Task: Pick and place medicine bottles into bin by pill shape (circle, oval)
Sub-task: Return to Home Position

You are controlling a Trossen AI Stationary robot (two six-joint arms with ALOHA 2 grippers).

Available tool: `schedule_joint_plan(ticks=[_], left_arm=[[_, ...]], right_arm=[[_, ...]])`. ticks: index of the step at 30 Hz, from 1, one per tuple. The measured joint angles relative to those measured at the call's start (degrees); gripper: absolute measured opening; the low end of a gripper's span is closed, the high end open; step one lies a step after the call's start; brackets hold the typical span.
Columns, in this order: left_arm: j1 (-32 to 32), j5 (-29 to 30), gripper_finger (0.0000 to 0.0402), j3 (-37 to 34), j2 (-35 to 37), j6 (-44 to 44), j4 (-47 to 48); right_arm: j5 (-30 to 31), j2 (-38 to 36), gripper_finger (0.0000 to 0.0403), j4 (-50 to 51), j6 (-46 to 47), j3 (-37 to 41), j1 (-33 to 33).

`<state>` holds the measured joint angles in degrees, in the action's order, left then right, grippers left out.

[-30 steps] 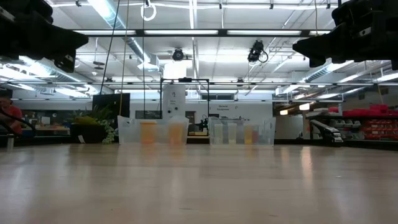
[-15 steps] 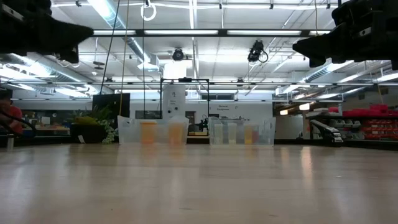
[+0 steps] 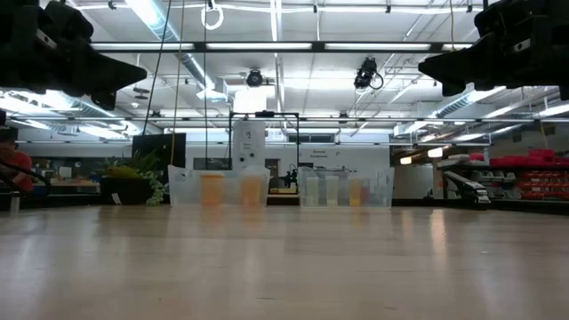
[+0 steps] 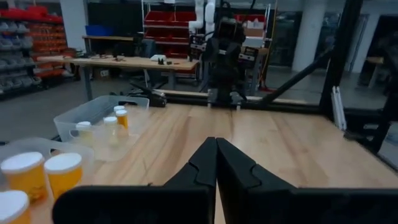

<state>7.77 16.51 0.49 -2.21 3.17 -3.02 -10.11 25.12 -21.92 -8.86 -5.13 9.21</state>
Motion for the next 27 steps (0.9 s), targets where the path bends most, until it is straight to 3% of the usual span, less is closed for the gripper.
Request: schedule_joint_plan(ticks=[13,23,27], left_arm=[[0.0,0.0,0.0038,0.0,0.0,-3.9,0.4],[0.0,0.2,0.0025,-0.1,0.0,-3.8,-1.9],[0.0,0.2,0.0023,-0.1,0.0,-3.8,-2.1]], right_arm=[[0.0,0.0,0.0093,0.0,0.0,0.0,0.0],[0.0,0.0,0.0093,-0.2,-5.6,0.0,0.0],[-1.8,0.0,0.0093,-0.4,-2.0,0.0,0.0]])
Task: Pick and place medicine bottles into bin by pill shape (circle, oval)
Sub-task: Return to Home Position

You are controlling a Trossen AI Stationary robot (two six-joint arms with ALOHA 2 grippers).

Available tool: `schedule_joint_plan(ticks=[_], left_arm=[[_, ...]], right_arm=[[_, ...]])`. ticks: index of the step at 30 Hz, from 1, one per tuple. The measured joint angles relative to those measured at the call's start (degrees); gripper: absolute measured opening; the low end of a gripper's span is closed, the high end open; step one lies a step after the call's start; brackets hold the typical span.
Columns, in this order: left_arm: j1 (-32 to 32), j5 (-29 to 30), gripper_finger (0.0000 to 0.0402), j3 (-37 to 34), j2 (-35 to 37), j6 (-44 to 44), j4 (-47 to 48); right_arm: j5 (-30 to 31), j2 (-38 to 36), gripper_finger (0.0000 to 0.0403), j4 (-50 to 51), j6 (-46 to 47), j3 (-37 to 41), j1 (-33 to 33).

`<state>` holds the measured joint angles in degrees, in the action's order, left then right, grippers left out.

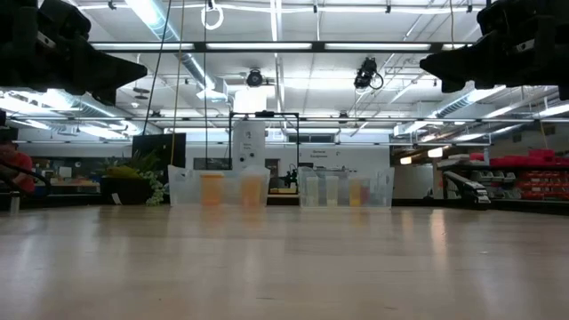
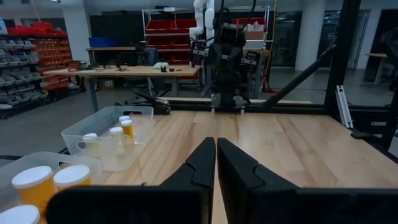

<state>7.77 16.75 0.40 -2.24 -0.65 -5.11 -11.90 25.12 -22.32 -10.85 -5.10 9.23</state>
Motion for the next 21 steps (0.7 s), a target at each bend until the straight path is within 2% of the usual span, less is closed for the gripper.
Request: schedule_joint_plan(ticks=[13,21], left_arm=[[0.0,0.0,0.003,0.0,0.0,0.0,-0.5],[0.0,-0.1,0.0026,0.0,0.0,0.0,-0.5]], right_arm=[[-1.2,-0.1,0.0093,9.5,1.9,0.0,0.0],[-1.3,-2.5,0.0093,10.4,5.0,0.0,2.1]])
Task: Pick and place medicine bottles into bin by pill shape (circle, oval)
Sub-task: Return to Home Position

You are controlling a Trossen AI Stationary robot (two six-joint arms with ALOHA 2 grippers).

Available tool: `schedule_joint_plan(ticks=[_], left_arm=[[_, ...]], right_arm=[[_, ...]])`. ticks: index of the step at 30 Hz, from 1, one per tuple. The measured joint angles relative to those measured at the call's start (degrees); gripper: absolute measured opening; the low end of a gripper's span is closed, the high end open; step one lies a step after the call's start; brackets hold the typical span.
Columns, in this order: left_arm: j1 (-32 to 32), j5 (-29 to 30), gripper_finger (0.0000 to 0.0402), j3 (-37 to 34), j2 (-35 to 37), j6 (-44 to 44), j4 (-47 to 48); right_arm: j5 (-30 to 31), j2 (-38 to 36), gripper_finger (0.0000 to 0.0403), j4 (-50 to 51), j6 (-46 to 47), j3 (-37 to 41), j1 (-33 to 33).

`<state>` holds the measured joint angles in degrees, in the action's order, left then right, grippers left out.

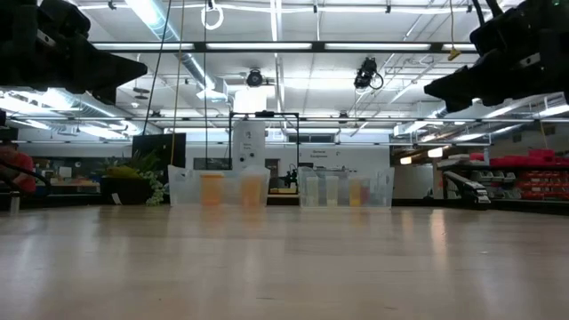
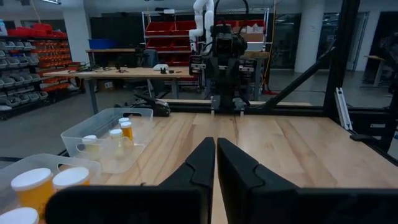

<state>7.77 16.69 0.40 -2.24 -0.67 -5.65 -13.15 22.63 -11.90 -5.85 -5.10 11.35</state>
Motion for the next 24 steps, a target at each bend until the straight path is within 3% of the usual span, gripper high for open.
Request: schedule_joint_plan(ticks=[5,12,17,24], left_arm=[[0.0,0.0,0.0035,0.0,0.0,0.0,-0.1],[0.0,0.0,0.0029,0.0,0.0,0.0,-0.1],[0.0,0.0,0.0024,0.0,0.0,0.0,-0.1],[0.0,0.0,0.0036,0.0,0.0,0.0,-0.1]], right_arm=[[-1.8,-3.7,0.0093,0.5,3.8,0.0,1.9],[-9.5,-12.2,0.0093,4.6,4.6,0.0,5.7],[-10.0,-17.5,0.0093,8.4,5.9,0.0,8.5],[-12.1,-18.7,0.0093,10.5,5.1,0.0,10.2]])
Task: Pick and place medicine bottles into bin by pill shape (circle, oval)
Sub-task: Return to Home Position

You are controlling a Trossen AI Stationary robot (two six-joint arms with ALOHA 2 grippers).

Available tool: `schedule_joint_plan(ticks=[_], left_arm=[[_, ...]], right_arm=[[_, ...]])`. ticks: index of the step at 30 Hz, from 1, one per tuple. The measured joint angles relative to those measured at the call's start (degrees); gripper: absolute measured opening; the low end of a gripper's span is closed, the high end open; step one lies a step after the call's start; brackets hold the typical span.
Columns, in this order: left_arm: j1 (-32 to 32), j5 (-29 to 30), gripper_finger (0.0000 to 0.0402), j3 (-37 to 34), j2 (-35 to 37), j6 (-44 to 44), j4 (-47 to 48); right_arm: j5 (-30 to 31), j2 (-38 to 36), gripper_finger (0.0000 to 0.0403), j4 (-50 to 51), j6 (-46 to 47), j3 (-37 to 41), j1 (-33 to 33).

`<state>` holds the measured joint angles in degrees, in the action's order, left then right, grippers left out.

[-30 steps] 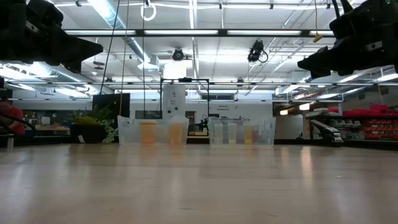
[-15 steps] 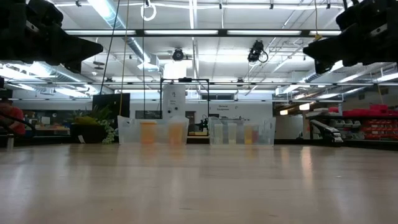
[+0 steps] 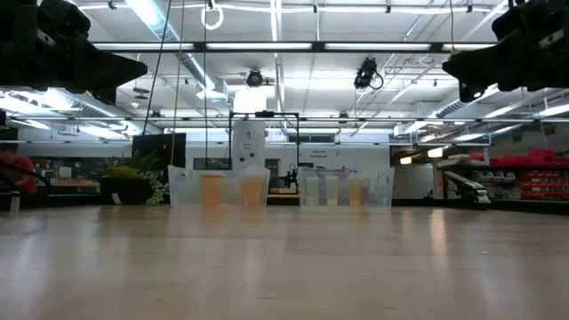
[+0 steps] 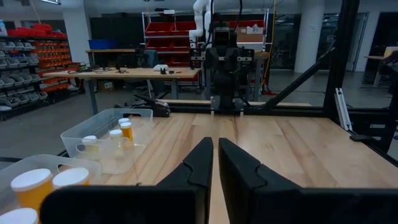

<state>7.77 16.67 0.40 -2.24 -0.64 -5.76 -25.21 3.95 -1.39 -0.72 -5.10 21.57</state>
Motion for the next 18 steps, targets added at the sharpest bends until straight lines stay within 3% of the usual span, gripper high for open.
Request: schedule_joint_plan(ticks=[9,14,18], left_arm=[[0.0,0.0,0.0024,0.0,0.0,0.0,0.0],[0.0,0.0,0.0028,0.0,0.0,0.0,0.0],[0.0,0.0,0.0035,0.0,0.0,0.0,0.0]], right_arm=[[-5.3,0.0,0.0093,8.4,-0.8,-7.1,3.7],[-5.7,0.2,0.0093,7.4,-0.6,-4.1,3.2],[-5.7,0.2,0.0093,-1.1,0.4,1.2,2.1]])
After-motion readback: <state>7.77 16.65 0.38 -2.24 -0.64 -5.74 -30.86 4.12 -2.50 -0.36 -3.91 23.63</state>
